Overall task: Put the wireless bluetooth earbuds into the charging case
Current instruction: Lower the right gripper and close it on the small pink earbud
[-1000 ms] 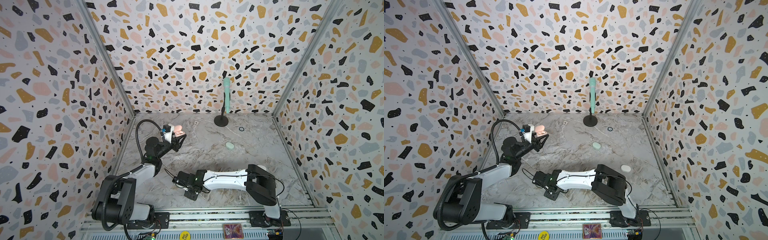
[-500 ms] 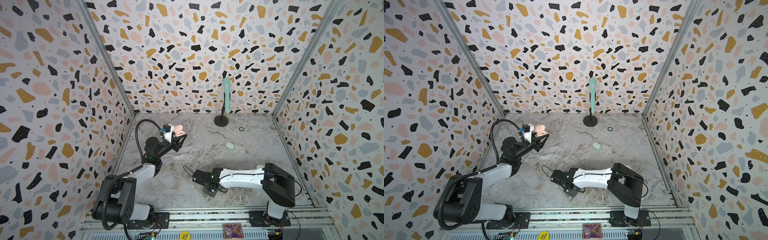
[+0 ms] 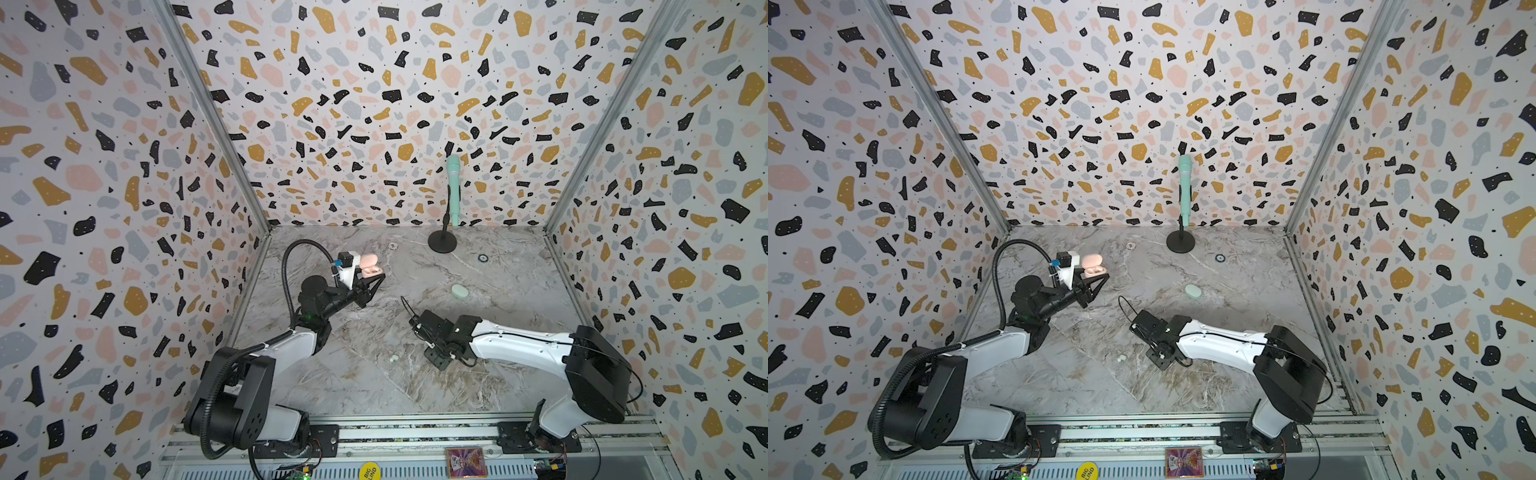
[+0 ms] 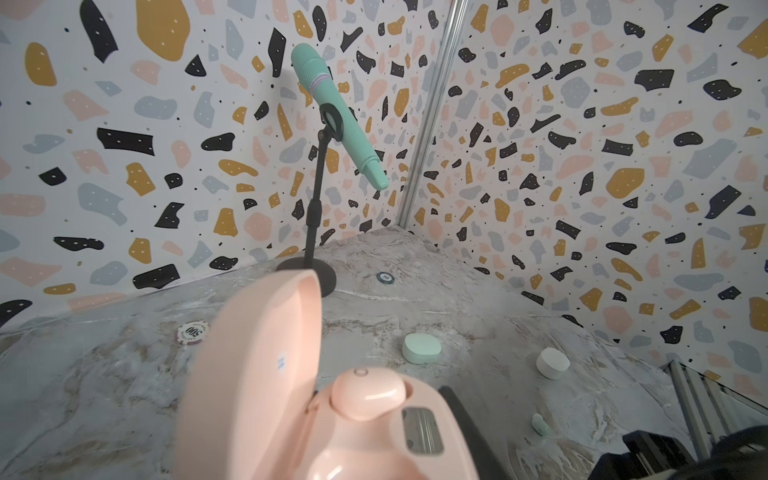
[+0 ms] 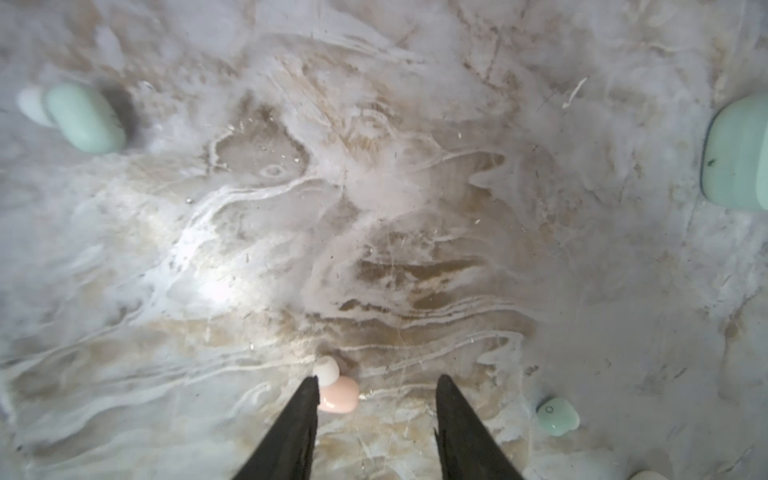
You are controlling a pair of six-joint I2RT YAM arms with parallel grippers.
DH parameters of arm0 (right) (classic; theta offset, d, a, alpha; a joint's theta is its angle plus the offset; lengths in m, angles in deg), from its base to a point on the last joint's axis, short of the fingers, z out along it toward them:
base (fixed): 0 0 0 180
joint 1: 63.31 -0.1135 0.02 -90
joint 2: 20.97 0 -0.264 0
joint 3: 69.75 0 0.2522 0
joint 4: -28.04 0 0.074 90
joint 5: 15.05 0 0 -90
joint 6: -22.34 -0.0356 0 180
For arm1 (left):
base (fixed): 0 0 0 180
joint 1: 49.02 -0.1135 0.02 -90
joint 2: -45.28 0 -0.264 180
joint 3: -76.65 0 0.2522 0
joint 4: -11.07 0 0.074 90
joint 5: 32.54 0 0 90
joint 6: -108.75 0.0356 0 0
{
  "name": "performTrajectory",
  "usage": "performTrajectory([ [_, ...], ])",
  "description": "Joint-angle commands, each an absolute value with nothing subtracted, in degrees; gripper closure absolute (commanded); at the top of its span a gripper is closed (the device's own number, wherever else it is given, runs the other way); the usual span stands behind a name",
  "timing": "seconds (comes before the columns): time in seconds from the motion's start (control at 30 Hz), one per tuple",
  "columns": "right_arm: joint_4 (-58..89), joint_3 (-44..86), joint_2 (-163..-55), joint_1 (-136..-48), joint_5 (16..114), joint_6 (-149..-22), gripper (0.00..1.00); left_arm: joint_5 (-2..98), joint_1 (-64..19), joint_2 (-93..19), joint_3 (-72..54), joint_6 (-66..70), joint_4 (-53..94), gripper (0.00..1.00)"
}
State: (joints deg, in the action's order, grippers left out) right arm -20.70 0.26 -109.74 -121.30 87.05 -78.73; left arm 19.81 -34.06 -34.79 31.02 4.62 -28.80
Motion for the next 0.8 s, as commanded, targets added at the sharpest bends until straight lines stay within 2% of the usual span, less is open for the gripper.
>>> performTrajectory([
  [0.0, -19.7, -2.8, -105.4, -121.4, 82.9, -81.1, 0.49, 19.2, -33.1, -33.4, 31.7, 5.5, -30.1, 0.97],
  [0.13, -18.2, -5.0, -104.0, -122.1, 82.2, -81.7, 0.44, 19.1, -32.5, -33.1, 32.1, 5.6, -29.9, 0.97],
  [0.27, -20.2, -3.9, -107.7, -122.3, 83.3, -83.4, 0.39, 19.1, -32.1, -32.6, 32.5, 5.5, -29.7, 0.97],
  [0.77, -23.7, -2.0, -116.1, -123.0, 91.8, -88.6, 0.34, 18.7, -31.4, -31.7, 32.3, 5.8, -29.3, 0.98],
])
